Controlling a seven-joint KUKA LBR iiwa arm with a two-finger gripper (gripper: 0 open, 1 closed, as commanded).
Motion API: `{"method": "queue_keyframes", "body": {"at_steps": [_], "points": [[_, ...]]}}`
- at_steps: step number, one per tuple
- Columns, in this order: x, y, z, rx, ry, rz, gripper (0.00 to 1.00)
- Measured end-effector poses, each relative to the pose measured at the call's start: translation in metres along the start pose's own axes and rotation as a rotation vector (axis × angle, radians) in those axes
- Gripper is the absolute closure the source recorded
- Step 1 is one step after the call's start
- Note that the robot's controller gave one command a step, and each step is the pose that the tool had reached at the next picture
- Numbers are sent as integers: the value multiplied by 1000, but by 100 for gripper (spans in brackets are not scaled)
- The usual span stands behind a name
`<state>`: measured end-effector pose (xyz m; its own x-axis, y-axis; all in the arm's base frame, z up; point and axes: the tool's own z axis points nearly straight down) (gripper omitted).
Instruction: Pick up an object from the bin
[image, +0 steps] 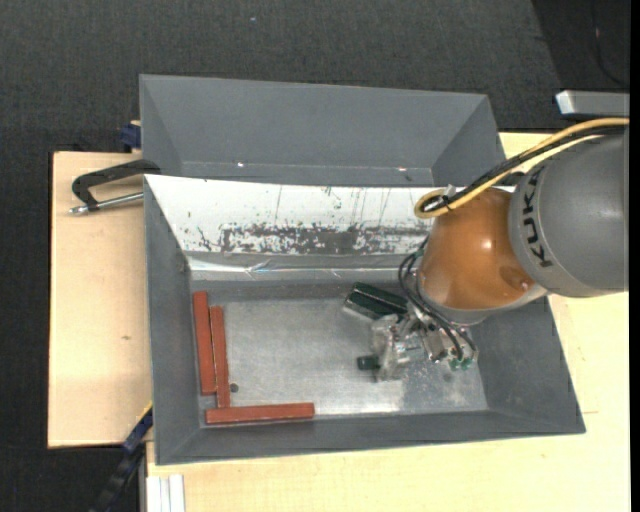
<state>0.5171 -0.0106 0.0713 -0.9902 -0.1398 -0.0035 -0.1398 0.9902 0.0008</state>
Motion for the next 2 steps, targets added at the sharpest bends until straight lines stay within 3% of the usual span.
{"method": "queue_keyframes", "body": {"at_steps": [1, 2], "points": [[0, 0, 0, 0, 0, 0, 100], [-41, 19, -190, 2, -13, -10, 100]]}}
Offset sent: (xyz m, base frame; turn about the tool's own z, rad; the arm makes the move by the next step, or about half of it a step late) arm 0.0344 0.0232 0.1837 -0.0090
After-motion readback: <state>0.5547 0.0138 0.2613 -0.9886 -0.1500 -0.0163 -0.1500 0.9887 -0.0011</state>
